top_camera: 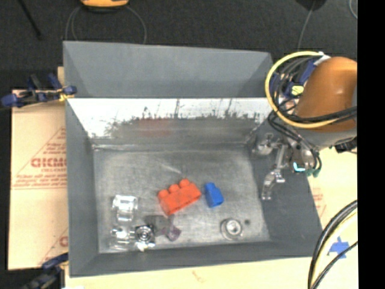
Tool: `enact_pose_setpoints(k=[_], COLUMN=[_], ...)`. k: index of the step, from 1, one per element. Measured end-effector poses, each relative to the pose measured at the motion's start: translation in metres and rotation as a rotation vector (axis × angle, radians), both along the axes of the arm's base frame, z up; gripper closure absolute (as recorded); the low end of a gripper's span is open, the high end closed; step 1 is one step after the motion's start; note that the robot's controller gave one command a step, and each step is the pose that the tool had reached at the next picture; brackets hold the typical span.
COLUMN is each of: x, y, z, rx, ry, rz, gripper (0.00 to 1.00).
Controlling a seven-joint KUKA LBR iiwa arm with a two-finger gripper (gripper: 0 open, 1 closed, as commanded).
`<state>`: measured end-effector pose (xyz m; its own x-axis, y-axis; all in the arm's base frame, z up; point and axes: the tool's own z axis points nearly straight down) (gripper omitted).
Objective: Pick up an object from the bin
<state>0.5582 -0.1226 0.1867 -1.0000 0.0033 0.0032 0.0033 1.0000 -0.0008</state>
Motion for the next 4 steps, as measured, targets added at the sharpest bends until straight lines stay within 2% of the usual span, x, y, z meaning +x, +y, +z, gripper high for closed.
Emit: enact_pose_setpoints(k=[1, 2, 3, 4], x=[-0.023, -0.022, -0.022, 0.043], y=[0.112, 0.11, 0.115, 0.124], z=[-0.057, -0.055, -0.017, 0.014], rx=[0.003, 0.0, -0.001, -0.001], ry=[-0.003, -0.006, -0.01, -0.012], rz=[0.33, 0.329, 0.314, 0.681], gripper=[0.0, 1.0, 1.0, 1.0])
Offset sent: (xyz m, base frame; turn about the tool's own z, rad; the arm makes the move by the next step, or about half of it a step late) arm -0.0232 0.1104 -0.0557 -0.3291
